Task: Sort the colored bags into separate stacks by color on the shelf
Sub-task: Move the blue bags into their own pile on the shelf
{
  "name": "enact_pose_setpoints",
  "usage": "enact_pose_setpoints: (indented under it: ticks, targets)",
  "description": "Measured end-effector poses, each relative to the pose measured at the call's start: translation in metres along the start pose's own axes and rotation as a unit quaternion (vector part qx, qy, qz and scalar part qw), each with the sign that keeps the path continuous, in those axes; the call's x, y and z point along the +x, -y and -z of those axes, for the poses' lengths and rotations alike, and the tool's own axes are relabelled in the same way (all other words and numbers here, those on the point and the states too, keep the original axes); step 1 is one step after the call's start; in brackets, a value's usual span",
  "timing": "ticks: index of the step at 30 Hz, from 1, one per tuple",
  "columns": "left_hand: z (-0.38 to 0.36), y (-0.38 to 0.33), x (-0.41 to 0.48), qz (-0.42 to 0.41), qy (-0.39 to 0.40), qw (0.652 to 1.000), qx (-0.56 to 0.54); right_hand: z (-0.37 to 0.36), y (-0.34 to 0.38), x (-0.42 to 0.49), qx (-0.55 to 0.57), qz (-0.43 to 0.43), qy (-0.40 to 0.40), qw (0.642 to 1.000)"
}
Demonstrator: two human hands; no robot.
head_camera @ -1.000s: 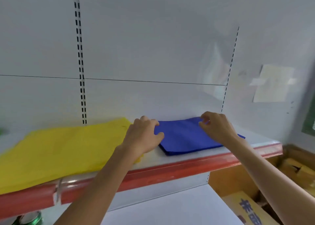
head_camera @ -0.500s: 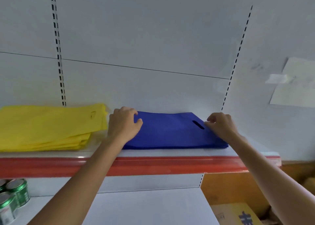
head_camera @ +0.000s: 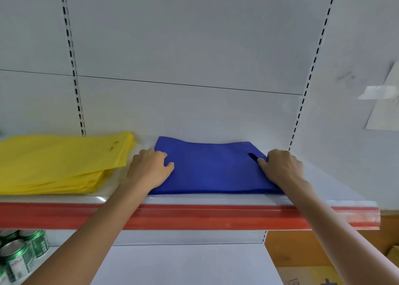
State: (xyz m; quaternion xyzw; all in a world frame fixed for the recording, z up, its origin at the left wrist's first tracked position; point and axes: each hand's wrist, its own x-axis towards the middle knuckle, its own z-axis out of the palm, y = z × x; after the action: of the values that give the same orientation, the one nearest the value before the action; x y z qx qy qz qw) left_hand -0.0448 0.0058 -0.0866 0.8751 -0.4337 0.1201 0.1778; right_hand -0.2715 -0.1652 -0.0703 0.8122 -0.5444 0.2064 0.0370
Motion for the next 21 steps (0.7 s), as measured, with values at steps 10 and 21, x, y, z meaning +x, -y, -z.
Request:
enact_pose_setpoints:
  ticks: [10,21]
  targets:
    - [-0.001,-0.001,-0.004,-0.027,-0.049,0.995,-0.087,0.003,-0.004,-0.001,-0.026,0.035,-0.014,0.999]
    - [0.013,-0.010,-0.010,-0.031,-0.049,0.994,-0.091,0.026,0.003,-0.001,0.010,0.036,0.003,0.999]
